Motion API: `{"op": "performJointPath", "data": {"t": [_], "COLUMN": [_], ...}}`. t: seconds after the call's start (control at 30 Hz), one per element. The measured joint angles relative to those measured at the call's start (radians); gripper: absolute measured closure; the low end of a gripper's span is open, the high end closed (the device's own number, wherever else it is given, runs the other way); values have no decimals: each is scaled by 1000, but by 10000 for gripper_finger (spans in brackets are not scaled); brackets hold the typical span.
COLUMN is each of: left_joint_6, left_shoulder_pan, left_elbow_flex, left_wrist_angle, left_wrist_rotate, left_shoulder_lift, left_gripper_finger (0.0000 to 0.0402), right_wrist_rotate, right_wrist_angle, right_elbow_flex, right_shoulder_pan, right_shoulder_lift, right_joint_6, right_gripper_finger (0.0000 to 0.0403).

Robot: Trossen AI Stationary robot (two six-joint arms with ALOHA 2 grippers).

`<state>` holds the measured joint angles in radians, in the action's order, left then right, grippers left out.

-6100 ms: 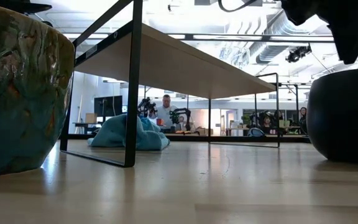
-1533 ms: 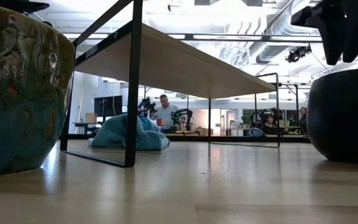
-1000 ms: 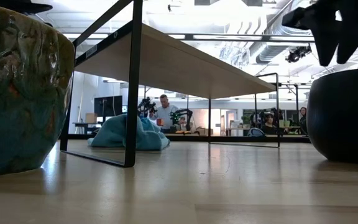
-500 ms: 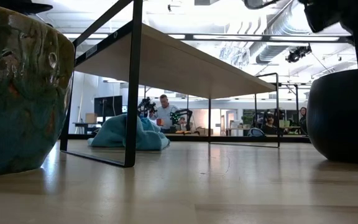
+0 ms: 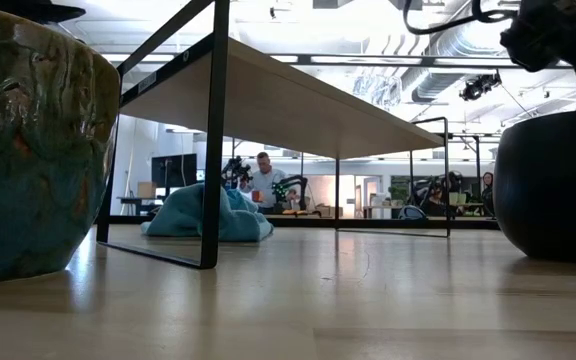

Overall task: Stack small to large cups/mugs on shelf
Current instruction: Put the black mug on the shelf

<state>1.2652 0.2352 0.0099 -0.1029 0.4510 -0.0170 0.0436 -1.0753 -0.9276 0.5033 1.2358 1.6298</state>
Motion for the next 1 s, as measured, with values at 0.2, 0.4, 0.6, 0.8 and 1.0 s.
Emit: {"op": "performJointPath", "data": {"t": [0.2,0.4,0.6,0.8,1.0], "left_joint_6": [0,-5,-29,-32,-34], "left_shoulder_pan": [0,0,0,0,0], "left_elbow_flex": [0,0,0,0,0], "left_wrist_angle": [0,0,1,1,1], "left_wrist_rotate": [0,0,0,0,0], "left_shoulder_lift": [0,0,0,0,0], "left_gripper_finger": [202,202,202,202,202], "right_wrist_rotate": [-37,-39,-16,27,27], "right_wrist_angle": [0,15,25,53,39], "right_elbow_flex": [0,0,0,0,0], "right_shoulder_pan": [42,81,89,89,89], "right_shoulder_lift": [0,0,0,1,1], "right_joint_6": [136,287,337,347,389], "right_gripper_finger": [341,330,307,276,260]}}
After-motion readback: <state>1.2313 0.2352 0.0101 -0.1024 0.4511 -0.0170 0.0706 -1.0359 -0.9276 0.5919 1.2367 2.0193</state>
